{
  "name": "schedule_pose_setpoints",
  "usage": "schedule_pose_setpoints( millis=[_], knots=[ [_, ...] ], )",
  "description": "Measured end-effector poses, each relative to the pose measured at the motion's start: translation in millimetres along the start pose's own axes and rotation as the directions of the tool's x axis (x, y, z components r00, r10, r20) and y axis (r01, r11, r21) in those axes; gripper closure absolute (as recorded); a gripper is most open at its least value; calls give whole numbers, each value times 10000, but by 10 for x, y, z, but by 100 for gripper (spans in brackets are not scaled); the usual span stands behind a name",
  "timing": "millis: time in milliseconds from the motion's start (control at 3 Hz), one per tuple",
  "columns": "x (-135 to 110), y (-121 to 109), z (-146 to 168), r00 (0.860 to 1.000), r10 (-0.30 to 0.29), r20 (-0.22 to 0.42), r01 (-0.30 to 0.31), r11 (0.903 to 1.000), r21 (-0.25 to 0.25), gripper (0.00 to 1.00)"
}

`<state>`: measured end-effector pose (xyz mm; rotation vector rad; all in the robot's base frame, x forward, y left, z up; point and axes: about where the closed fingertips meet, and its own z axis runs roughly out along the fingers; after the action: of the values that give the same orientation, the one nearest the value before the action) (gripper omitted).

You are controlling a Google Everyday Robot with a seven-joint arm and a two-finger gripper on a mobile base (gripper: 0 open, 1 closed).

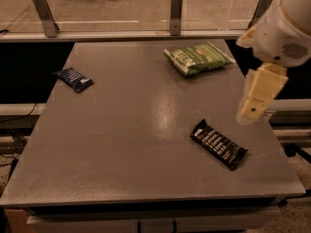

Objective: Pick rxbar blueberry

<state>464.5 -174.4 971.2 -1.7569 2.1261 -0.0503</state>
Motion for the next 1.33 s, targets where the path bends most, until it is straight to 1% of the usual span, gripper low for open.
schedule_pose_setpoints(
  millis=[333, 667, 1000, 1333],
  knots=[
    [-729, -80, 429, 9894, -777, 1229, 807, 9966, -194, 0],
    [-1599, -163, 692, 9564, -1433, 2544, 1467, 9892, 57, 0],
    [-1594, -161, 689, 9567, -1430, 2535, 1464, 9892, 54, 0],
    [-1645, -179, 702, 9534, -1412, 2668, 1429, 9896, 129, 0]
  ],
)
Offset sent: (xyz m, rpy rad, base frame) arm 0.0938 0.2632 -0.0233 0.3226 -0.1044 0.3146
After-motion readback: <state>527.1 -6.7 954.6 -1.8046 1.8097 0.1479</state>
